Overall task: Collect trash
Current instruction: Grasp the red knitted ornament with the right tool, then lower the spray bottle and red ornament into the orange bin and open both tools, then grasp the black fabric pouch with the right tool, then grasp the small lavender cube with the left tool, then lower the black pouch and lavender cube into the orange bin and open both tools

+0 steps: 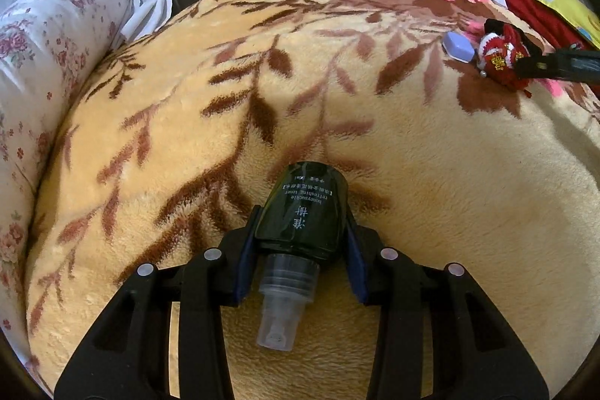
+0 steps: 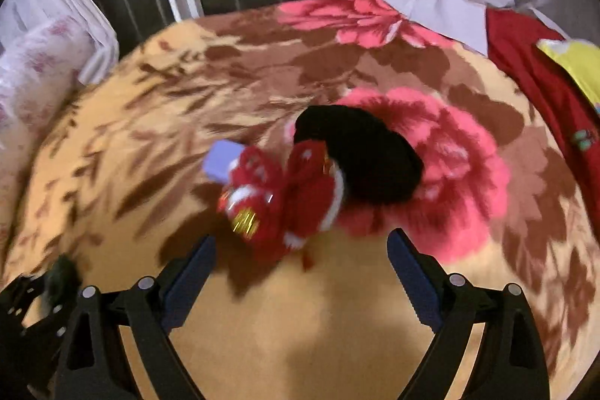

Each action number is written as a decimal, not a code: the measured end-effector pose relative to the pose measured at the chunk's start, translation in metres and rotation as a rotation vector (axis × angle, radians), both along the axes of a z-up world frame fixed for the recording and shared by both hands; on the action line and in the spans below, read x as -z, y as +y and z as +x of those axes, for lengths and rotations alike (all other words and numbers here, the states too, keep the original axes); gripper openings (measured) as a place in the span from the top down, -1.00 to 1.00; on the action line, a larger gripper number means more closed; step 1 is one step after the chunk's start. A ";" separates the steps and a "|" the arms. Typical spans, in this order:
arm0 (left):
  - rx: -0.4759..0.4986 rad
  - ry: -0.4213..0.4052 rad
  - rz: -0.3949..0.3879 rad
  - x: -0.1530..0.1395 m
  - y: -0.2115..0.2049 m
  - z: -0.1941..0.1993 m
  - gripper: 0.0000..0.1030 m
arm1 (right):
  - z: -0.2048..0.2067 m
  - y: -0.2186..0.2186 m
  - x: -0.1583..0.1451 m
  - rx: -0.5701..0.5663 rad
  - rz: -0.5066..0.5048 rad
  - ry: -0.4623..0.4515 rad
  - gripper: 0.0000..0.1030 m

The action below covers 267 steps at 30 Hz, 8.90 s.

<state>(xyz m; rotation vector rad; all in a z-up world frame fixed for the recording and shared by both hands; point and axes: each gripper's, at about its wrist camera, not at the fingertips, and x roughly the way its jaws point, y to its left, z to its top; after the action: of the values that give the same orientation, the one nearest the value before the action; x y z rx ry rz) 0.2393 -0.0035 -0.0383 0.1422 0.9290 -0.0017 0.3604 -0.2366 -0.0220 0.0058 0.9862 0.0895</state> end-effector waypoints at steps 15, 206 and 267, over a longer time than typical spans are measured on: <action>0.000 -0.002 -0.007 0.001 0.001 0.000 0.23 | 0.041 0.015 0.019 0.056 -0.024 0.007 0.46; 0.030 -0.027 -0.076 -0.050 -0.078 -0.016 0.39 | -0.095 -0.078 -0.002 0.196 0.282 -0.186 -0.04; -0.058 0.356 -0.148 0.104 -0.017 -0.241 -0.36 | -0.374 0.088 0.094 -0.180 0.084 0.159 -0.63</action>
<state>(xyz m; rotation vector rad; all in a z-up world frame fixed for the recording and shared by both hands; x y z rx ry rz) -0.0017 -0.0203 -0.1428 -0.0245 1.2843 -0.0437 -0.0138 -0.1484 -0.1159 0.0011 1.1404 0.2990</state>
